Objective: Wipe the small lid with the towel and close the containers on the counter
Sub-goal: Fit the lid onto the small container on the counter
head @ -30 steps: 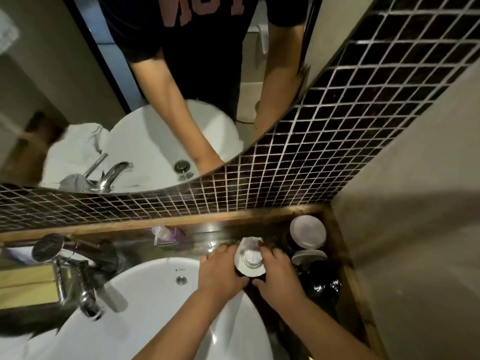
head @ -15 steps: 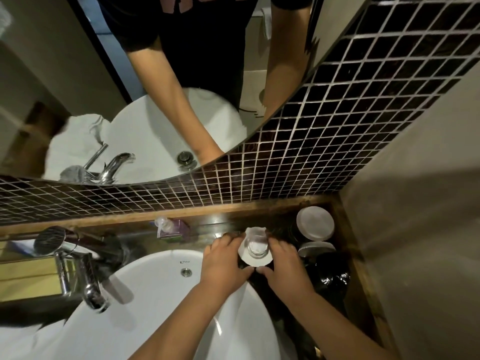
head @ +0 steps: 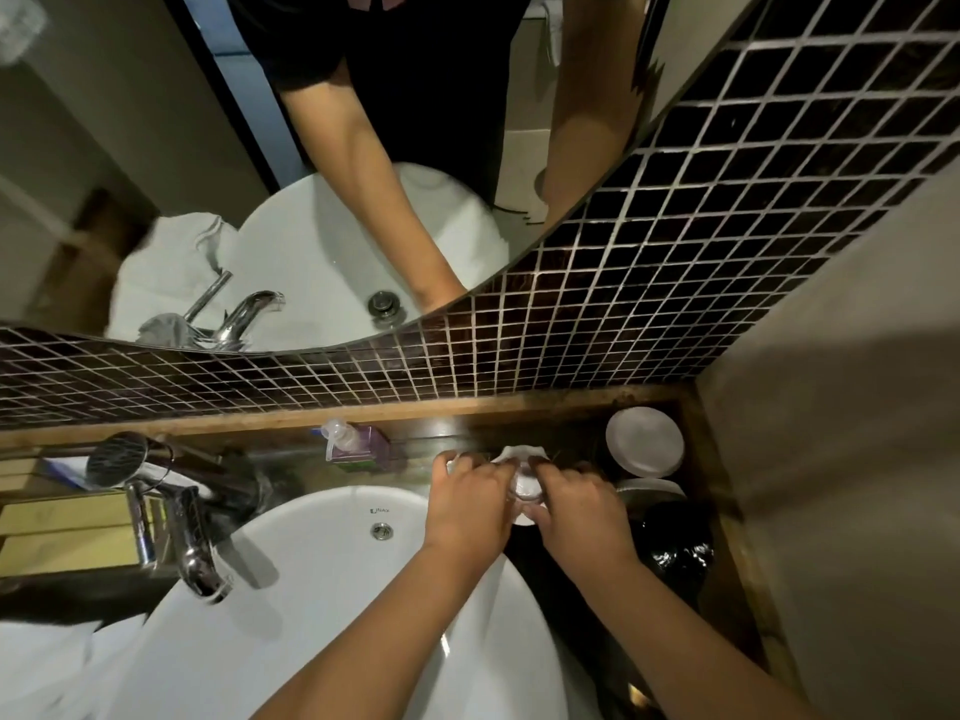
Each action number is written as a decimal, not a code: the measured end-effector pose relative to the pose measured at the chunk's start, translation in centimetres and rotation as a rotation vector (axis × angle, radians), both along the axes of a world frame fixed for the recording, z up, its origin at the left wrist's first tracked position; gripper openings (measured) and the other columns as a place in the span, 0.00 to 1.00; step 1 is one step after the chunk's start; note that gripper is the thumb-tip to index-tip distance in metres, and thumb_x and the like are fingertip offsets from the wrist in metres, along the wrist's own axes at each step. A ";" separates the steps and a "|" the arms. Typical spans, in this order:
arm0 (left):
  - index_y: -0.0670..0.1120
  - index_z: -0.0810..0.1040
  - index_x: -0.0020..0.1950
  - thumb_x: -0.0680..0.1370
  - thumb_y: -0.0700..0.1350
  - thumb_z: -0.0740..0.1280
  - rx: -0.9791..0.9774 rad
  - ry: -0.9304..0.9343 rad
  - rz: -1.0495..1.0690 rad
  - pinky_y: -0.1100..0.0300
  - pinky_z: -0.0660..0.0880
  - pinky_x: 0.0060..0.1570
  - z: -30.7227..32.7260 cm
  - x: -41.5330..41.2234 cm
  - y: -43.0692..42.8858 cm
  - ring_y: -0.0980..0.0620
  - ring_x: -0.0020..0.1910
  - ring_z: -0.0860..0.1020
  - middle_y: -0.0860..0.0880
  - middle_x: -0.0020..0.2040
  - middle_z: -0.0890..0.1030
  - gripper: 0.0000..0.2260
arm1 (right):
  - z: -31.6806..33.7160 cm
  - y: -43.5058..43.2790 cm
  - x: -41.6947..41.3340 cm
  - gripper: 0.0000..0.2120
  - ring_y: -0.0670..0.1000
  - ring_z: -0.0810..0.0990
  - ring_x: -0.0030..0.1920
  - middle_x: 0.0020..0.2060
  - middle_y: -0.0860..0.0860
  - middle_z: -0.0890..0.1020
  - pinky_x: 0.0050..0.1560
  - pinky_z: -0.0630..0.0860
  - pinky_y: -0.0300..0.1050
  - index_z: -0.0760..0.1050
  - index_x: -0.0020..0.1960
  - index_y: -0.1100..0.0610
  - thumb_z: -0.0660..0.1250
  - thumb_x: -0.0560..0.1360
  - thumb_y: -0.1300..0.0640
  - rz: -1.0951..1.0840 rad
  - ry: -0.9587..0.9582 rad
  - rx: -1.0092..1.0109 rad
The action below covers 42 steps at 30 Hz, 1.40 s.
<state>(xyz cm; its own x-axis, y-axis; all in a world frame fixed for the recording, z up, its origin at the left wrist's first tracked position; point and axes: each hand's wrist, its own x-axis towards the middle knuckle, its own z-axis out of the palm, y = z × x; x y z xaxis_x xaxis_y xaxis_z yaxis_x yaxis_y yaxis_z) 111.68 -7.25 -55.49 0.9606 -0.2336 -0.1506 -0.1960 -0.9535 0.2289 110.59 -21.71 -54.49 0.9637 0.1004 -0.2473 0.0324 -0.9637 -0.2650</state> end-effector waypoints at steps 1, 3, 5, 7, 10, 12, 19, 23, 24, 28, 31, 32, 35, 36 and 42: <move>0.56 0.71 0.68 0.78 0.56 0.64 0.007 0.003 0.006 0.50 0.56 0.63 -0.1 0.1 -0.1 0.49 0.61 0.73 0.53 0.57 0.82 0.19 | -0.1 -0.1 0.0 0.25 0.54 0.76 0.64 0.61 0.48 0.82 0.62 0.74 0.49 0.67 0.73 0.45 0.68 0.79 0.45 0.001 -0.005 -0.001; 0.57 0.73 0.65 0.77 0.56 0.65 0.004 0.011 0.026 0.51 0.54 0.64 -0.2 0.2 0.0 0.49 0.62 0.73 0.53 0.55 0.82 0.17 | -0.1 -0.2 0.0 0.24 0.54 0.77 0.62 0.61 0.48 0.82 0.61 0.74 0.48 0.68 0.73 0.46 0.69 0.79 0.47 0.012 -0.015 -0.006; 0.56 0.74 0.62 0.77 0.56 0.66 -0.012 0.017 0.041 0.51 0.52 0.66 -0.4 0.2 -0.1 0.50 0.62 0.73 0.53 0.54 0.82 0.15 | -0.3 -0.2 0.0 0.23 0.55 0.78 0.62 0.60 0.48 0.82 0.60 0.74 0.48 0.68 0.72 0.46 0.69 0.78 0.48 0.016 -0.014 -0.014; 0.57 0.75 0.62 0.76 0.56 0.67 -0.036 0.020 0.048 0.51 0.50 0.67 -0.5 0.2 0.0 0.51 0.62 0.73 0.53 0.54 0.82 0.15 | -0.3 -0.2 -0.1 0.24 0.55 0.77 0.62 0.60 0.48 0.82 0.61 0.74 0.49 0.69 0.72 0.46 0.70 0.78 0.49 0.010 -0.008 -0.019; 0.59 0.75 0.64 0.74 0.56 0.70 -0.085 0.044 0.077 0.50 0.49 0.69 -0.6 0.3 0.2 0.52 0.65 0.72 0.53 0.58 0.82 0.18 | -0.4 -0.1 0.1 0.25 0.56 0.76 0.64 0.60 0.49 0.82 0.62 0.73 0.50 0.68 0.72 0.46 0.70 0.78 0.49 -0.001 0.011 -0.020; 0.60 0.76 0.64 0.73 0.56 0.72 -0.134 0.074 0.122 0.49 0.50 0.71 -0.6 0.4 0.4 0.53 0.66 0.71 0.54 0.59 0.82 0.20 | -0.5 0.0 0.3 0.25 0.57 0.76 0.64 0.60 0.50 0.83 0.63 0.73 0.51 0.68 0.72 0.46 0.71 0.78 0.49 -0.007 0.025 -0.028; 0.58 0.79 0.60 0.71 0.48 0.74 -0.255 0.096 0.193 0.50 0.51 0.70 -0.8 0.4 -0.2 0.53 0.63 0.73 0.56 0.54 0.83 0.18 | -1.1 0.4 0.7 0.22 0.58 0.76 0.63 0.57 0.51 0.84 0.60 0.75 0.51 0.70 0.71 0.46 0.70 0.78 0.52 0.014 0.020 -0.067; 0.59 0.79 0.61 0.71 0.49 0.74 -0.261 0.090 0.196 0.49 0.51 0.70 -0.8 0.3 0.0 0.53 0.63 0.73 0.57 0.55 0.83 0.19 | -1.3 0.4 0.6 0.24 0.58 0.76 0.63 0.57 0.50 0.83 0.60 0.75 0.51 0.70 0.72 0.45 0.71 0.78 0.52 0.021 0.007 -0.077; 0.59 0.78 0.61 0.71 0.51 0.74 -0.250 0.082 0.183 0.50 0.51 0.69 -0.7 0.3 0.0 0.53 0.62 0.73 0.57 0.54 0.83 0.19 | -1.3 0.3 0.6 0.24 0.58 0.76 0.63 0.57 0.51 0.83 0.60 0.75 0.51 0.70 0.72 0.45 0.71 0.78 0.52 0.020 0.008 -0.076; 0.59 0.77 0.61 0.72 0.59 0.70 -0.166 0.019 0.082 0.51 0.49 0.65 -1.1 0.2 0.5 0.52 0.61 0.73 0.56 0.51 0.83 0.18 | -1.4 0.3 0.5 0.25 0.58 0.75 0.64 0.58 0.51 0.83 0.61 0.74 0.52 0.69 0.73 0.45 0.70 0.78 0.52 0.020 0.006 -0.070; 0.59 0.78 0.60 0.73 0.59 0.71 -0.176 0.032 0.096 0.51 0.49 0.66 -1.4 0.3 0.8 0.54 0.63 0.72 0.56 0.52 0.83 0.16 | -1.4 0.4 0.5 0.27 0.59 0.74 0.65 0.59 0.51 0.83 0.62 0.74 0.54 0.67 0.74 0.45 0.71 0.78 0.54 0.031 -0.003 -0.087; 0.59 0.78 0.61 0.73 0.58 0.71 -0.178 0.045 0.098 0.51 0.49 0.67 -1.3 0.3 0.8 0.54 0.64 0.72 0.56 0.53 0.83 0.16 | -1.4 0.4 0.4 0.27 0.59 0.74 0.65 0.60 0.51 0.83 0.62 0.74 0.54 0.67 0.74 0.45 0.71 0.78 0.54 0.032 -0.008 -0.086; 0.60 0.75 0.65 0.73 0.58 0.72 -0.183 0.053 0.099 0.53 0.53 0.66 -0.9 0.4 0.9 0.52 0.64 0.73 0.56 0.58 0.81 0.21 | -1.2 0.3 0.1 0.31 0.58 0.76 0.64 0.60 0.51 0.82 0.62 0.73 0.53 0.62 0.77 0.44 0.71 0.78 0.51 0.042 -0.023 -0.091; 0.59 0.74 0.66 0.72 0.58 0.73 -0.192 0.055 0.110 0.54 0.55 0.65 -0.8 0.3 1.1 0.51 0.63 0.73 0.56 0.60 0.80 0.23 | -1.1 0.2 -0.1 0.32 0.57 0.76 0.63 0.61 0.51 0.82 0.61 0.73 0.52 0.60 0.77 0.45 0.71 0.78 0.49 0.033 -0.020 -0.081; 0.59 0.66 0.72 0.69 0.60 0.74 -0.096 0.130 0.129 0.50 0.59 0.68 0.2 -0.2 2.3 0.50 0.67 0.71 0.55 0.67 0.74 0.34 | -0.3 -0.7 -1.2 0.43 0.53 0.71 0.68 0.68 0.49 0.75 0.64 0.73 0.48 0.60 0.78 0.48 0.78 0.69 0.43 -0.086 0.104 0.098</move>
